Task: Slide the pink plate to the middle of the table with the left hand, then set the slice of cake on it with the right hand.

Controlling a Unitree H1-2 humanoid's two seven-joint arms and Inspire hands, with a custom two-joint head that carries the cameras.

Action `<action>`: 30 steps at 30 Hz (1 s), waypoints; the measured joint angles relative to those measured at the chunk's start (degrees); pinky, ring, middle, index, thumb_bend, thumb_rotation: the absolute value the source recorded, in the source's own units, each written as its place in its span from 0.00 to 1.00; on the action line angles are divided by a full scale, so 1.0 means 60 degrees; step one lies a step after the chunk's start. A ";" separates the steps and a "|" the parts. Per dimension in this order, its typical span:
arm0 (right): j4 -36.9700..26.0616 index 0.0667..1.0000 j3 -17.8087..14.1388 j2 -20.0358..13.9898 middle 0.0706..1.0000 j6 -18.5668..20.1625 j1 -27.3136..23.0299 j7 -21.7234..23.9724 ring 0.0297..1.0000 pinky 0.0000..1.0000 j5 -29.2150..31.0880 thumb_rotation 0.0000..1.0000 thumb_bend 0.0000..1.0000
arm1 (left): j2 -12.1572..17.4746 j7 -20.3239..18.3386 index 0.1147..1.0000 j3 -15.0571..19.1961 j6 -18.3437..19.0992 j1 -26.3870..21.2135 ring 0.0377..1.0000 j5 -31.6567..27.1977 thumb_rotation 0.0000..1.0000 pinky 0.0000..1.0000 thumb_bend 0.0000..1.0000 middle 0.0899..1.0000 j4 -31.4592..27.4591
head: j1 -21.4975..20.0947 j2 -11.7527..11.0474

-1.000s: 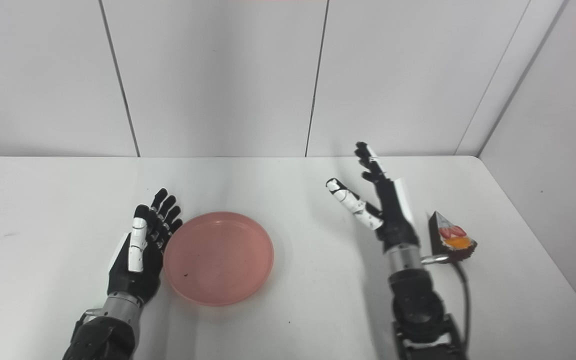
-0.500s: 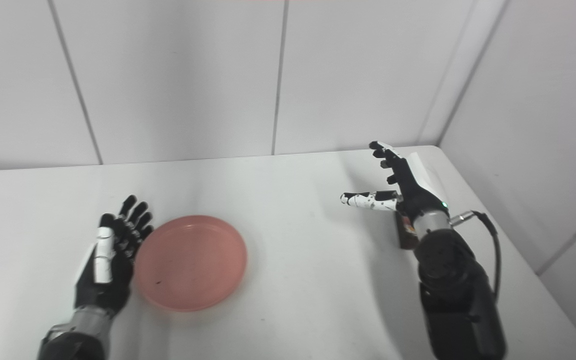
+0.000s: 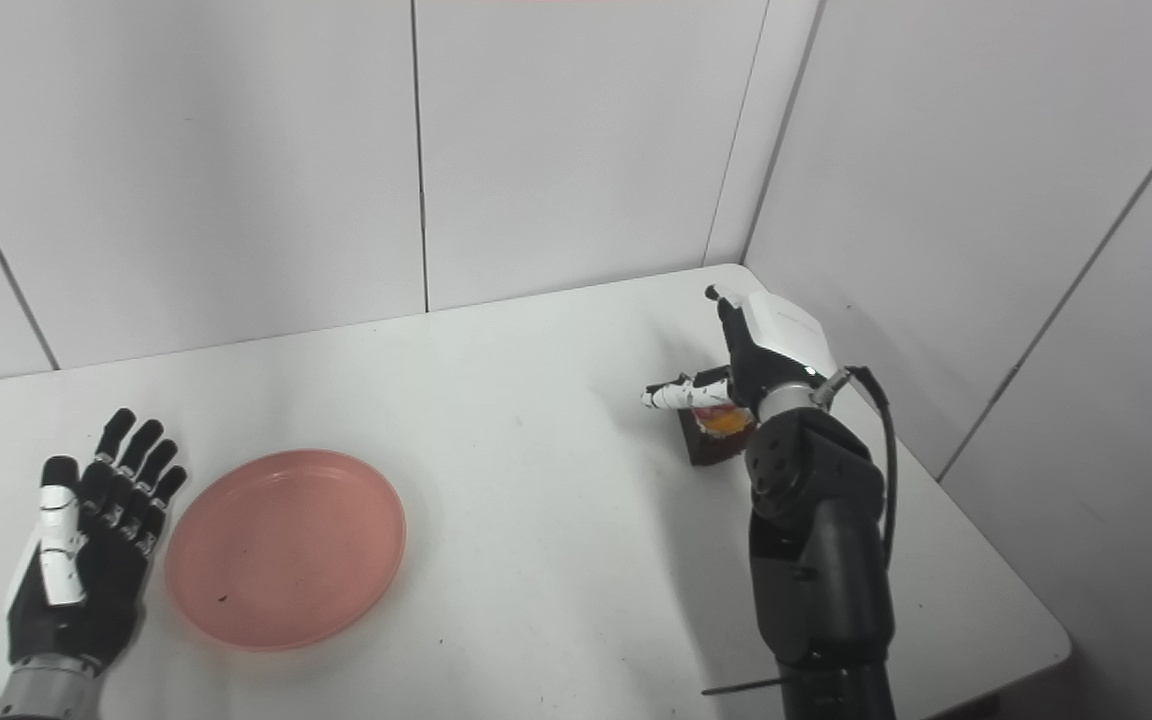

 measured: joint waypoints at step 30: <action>0.4149 0.69 0.0958 -0.1279 0.41 -0.0021 -0.0156 -0.3164 0.25 0.21 0.2562 0.00 0.59 | 0.0058 -0.0019 0.96 -0.0080 0.0062 0.0160 1.00 0.0073 0.97 1.00 0.64 0.99 -0.0374 | 0.0249 0.0176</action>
